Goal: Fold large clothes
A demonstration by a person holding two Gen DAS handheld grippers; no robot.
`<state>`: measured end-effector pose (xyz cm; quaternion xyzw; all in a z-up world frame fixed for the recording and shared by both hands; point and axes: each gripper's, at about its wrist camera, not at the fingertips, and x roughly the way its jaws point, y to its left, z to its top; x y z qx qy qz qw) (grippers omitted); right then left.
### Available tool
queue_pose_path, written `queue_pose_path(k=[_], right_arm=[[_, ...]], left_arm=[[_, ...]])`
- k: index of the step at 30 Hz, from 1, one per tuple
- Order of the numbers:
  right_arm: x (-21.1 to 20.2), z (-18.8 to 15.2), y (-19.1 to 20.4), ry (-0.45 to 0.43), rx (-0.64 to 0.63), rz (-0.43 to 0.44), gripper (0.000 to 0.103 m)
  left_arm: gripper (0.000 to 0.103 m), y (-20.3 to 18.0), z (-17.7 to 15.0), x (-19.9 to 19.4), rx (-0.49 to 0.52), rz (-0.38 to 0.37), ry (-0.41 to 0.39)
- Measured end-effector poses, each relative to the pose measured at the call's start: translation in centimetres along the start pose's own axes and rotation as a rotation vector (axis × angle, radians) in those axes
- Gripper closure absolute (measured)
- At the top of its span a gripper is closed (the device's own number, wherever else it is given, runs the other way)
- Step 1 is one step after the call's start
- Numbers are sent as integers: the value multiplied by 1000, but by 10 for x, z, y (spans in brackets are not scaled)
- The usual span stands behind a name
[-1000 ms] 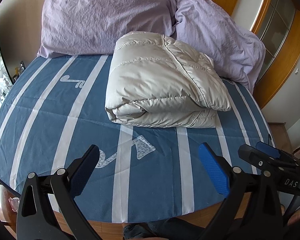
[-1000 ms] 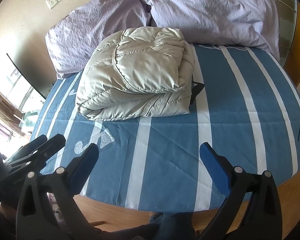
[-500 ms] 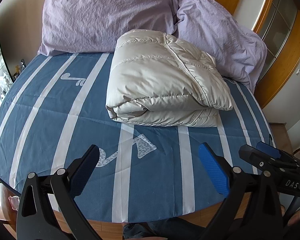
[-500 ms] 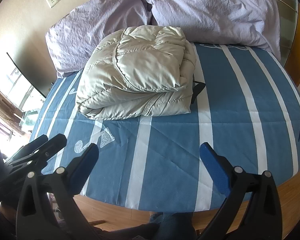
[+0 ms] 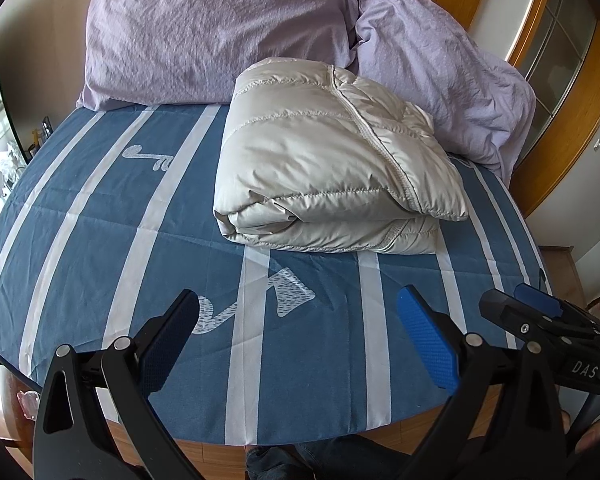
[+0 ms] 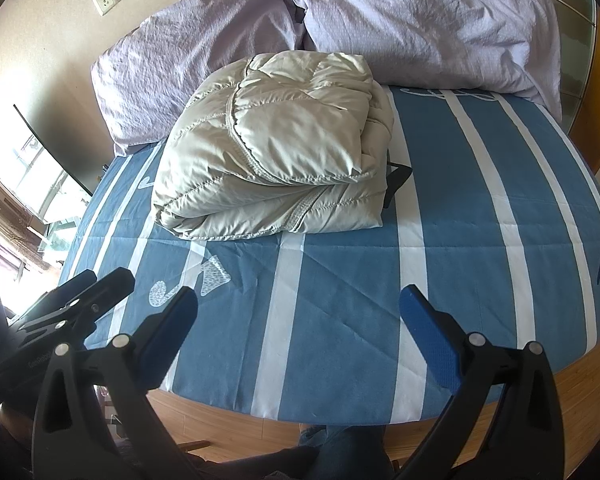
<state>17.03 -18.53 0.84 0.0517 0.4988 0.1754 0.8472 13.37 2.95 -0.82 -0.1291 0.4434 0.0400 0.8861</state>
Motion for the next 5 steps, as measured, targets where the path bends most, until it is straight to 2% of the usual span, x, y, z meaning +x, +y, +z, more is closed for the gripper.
queue_pose_path(k=[5], right_arm=[[0, 0, 0, 1, 0, 0, 2]], left_arm=[[3, 0, 0, 0, -1, 0, 0]])
